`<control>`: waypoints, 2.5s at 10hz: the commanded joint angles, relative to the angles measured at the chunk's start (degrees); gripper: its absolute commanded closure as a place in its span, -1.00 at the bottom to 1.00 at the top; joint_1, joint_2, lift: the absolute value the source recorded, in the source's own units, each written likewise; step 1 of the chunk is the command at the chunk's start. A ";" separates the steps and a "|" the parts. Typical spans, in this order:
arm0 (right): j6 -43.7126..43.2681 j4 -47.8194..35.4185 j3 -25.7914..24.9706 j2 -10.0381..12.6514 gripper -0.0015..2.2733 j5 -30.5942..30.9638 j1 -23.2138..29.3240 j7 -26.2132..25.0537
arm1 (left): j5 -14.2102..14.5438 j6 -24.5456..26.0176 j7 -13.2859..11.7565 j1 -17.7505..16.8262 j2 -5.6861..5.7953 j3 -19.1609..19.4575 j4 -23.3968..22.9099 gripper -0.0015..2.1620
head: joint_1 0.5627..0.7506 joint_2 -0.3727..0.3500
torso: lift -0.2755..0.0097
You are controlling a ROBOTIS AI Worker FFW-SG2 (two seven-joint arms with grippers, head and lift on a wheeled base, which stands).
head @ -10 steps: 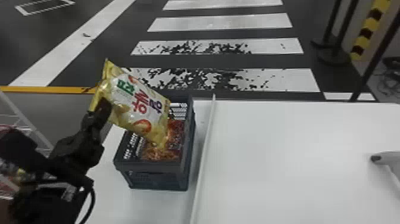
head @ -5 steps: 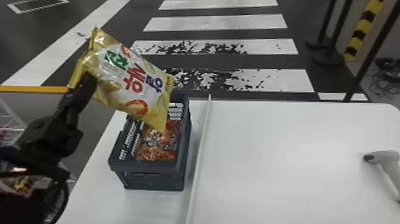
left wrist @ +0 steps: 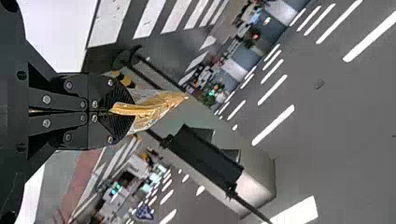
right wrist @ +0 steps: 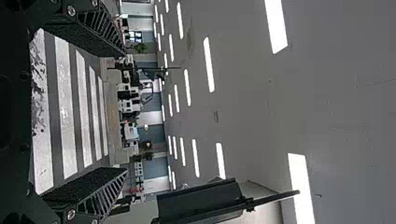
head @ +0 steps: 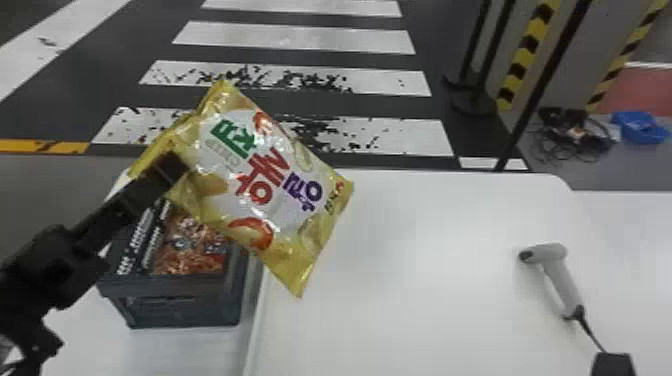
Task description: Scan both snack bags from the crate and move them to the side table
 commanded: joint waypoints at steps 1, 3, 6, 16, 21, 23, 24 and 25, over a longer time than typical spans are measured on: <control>-0.39 -0.07 -0.45 -0.07 -0.89 -0.06 0.23 0.00 | -1.12 3.69 -0.69 -2.52 -1.33 -3.81 3.56 0.75 | 0.41 -0.31 | 0.26; -1.27 -0.07 -1.59 -0.16 -0.89 -0.86 0.76 0.00 | -8.68 4.57 -0.86 -6.48 -3.26 -12.34 9.53 0.75 | 0.41 -0.47 | 0.26; -1.45 -0.51 -3.00 -0.16 -0.89 -1.82 1.02 0.00 | -20.99 2.46 0.37 -15.71 -6.07 -28.51 21.93 0.75 | 0.41 -0.94 | 0.26; -2.33 -0.51 -3.70 -0.60 -0.89 -3.23 0.14 0.00 | -32.76 -6.86 0.28 -29.77 -9.04 -41.43 53.66 0.74 | 0.41 -0.94 | 0.26; -1.97 -0.51 -3.44 -0.69 -0.89 -3.14 -0.30 0.00 | -40.94 0.52 8.37 -26.25 -9.04 -45.30 41.44 -0.97 | 0.41 -0.94 | 0.26; -1.62 0.02 -3.26 -0.69 -0.90 -2.35 -0.65 0.97 | -40.67 1.75 9.86 -22.83 -8.27 -41.87 30.28 -0.97 | 0.41 -0.94 | 0.26; -1.09 0.11 -3.17 -0.60 -0.90 -2.61 -0.83 4.40 | -40.67 1.93 10.56 -20.54 -6.95 -39.85 24.83 -0.97 | 0.41 -0.94 | 0.26; -0.57 0.02 -2.73 -0.60 -0.90 -2.61 -0.91 4.40 | -41.03 1.75 11.79 -17.55 -4.93 -37.83 18.50 -0.97 | 0.41 -0.94 | 0.26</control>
